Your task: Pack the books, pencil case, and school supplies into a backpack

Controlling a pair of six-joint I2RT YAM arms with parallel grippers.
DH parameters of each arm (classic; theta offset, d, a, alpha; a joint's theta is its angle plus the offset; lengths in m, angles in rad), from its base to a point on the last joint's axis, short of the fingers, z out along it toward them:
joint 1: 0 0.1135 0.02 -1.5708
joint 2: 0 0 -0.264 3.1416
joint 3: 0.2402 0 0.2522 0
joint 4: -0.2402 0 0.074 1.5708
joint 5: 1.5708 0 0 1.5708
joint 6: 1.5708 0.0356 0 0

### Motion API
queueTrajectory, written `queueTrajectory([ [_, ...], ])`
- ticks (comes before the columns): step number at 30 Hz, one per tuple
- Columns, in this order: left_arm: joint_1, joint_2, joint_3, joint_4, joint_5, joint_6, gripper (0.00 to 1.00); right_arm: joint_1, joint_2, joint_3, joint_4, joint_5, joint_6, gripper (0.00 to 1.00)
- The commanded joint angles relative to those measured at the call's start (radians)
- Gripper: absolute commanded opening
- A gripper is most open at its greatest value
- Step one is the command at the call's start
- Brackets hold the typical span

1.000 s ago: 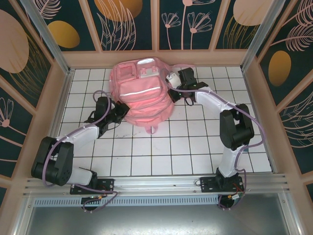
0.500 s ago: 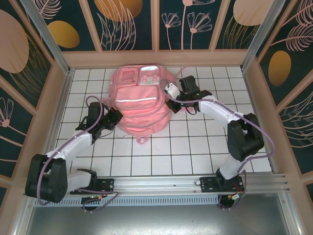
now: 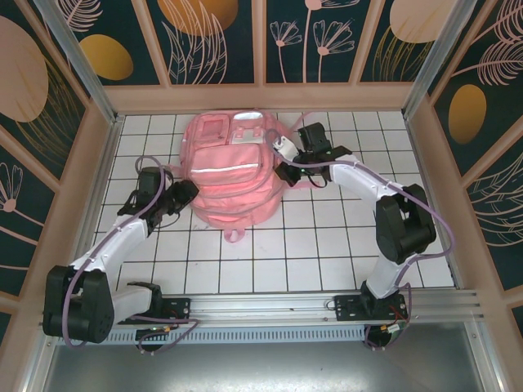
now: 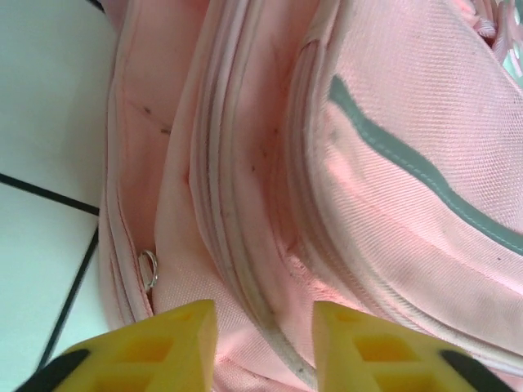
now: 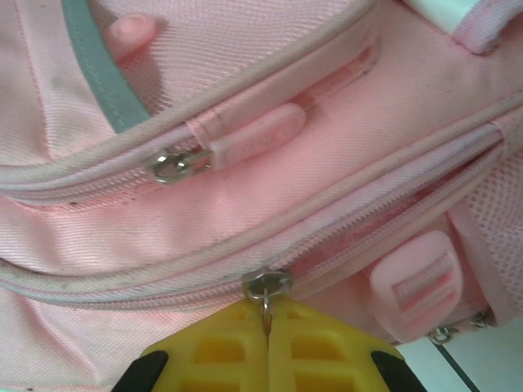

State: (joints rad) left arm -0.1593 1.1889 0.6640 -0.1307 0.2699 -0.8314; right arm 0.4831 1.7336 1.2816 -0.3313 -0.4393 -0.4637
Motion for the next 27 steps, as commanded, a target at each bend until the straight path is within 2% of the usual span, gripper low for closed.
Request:
queueTrajectory([
  [1, -0.038, -0.020, 0.107, -0.107, -0.048, 0.127, 0.40, 0.048, -0.042, -0.020, 0.052, -0.031, 0.024, 0.00],
  [4, -0.137, 0.004, 0.189, -0.164, -0.126, 0.192, 0.42, 0.058, -0.028, -0.018, 0.080, -0.024, 0.060, 0.00],
  [16, -0.471, 0.238, 0.450, -0.236, -0.281, 0.431, 0.41, 0.051, -0.063, -0.040, 0.112, -0.007, 0.110, 0.00],
  [19, -0.498, 0.268, 0.457, -0.219, -0.201, 0.492, 0.30, 0.040, -0.083, -0.053, 0.123, -0.023, 0.120, 0.00],
  [23, -0.507, 0.318, 0.472, -0.235, -0.223, 0.545, 0.31, 0.028, -0.101, -0.065, 0.127, -0.056, 0.123, 0.00],
  [27, -0.513, 0.365, 0.497, -0.237, -0.247, 0.570, 0.36, 0.025, -0.100, -0.060, 0.115, -0.068, 0.120, 0.00],
])
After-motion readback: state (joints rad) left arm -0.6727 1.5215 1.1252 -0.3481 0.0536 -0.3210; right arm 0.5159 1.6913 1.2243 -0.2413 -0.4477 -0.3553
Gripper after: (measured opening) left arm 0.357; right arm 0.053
